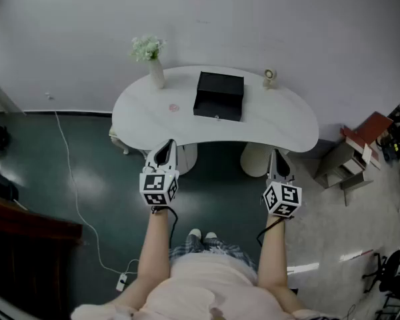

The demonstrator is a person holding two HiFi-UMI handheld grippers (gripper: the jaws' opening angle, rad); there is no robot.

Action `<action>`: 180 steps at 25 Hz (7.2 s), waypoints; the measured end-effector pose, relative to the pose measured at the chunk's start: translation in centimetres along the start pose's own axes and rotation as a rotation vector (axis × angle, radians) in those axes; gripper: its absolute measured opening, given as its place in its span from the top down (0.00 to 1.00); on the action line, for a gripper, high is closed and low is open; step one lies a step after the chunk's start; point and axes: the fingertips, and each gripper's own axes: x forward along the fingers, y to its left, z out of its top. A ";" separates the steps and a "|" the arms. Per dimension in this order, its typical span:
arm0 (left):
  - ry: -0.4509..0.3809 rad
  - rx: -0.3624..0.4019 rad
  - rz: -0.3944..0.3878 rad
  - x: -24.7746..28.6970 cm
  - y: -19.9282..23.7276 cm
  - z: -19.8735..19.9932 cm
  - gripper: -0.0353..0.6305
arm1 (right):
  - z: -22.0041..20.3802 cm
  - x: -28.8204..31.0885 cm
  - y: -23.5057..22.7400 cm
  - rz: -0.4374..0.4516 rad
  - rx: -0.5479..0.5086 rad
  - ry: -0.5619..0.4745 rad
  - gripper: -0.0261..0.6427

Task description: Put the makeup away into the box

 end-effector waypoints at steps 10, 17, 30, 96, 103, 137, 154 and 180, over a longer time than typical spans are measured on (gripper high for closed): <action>0.004 -0.004 -0.002 0.4 0.1 -0.1 0.91 | 0.0 0.3 0.1 -0.005 -0.007 0.005 0.94; 0.006 -0.012 -0.003 0.5 0.2 -0.4 0.91 | -0.3 0.5 0.8 0.004 -0.014 0.013 0.94; -0.004 -0.005 0.001 0.5 0.1 -0.4 0.91 | -0.8 1.0 1.0 0.015 0.025 0.025 0.94; 0.067 -0.116 0.032 22.0 11.2 -3.9 0.39 | -1.0 26.8 0.6 0.082 0.017 0.071 0.94; 0.104 -0.113 0.032 27.0 15.2 -4.7 0.38 | -0.7 32.9 2.0 0.090 0.031 0.057 0.94; 0.709 -0.219 0.217 32.5 18.5 -23.3 0.38 | -5.9 40.0 2.8 0.157 -0.006 0.232 0.94; 0.760 -0.147 0.244 32.4 17.8 -23.6 0.46 | -6.2 40.0 2.1 0.151 -0.010 0.245 0.94; 0.569 -0.092 0.109 35.1 13.8 -13.3 0.58 | -5.3 38.7 0.8 0.138 0.008 0.213 0.94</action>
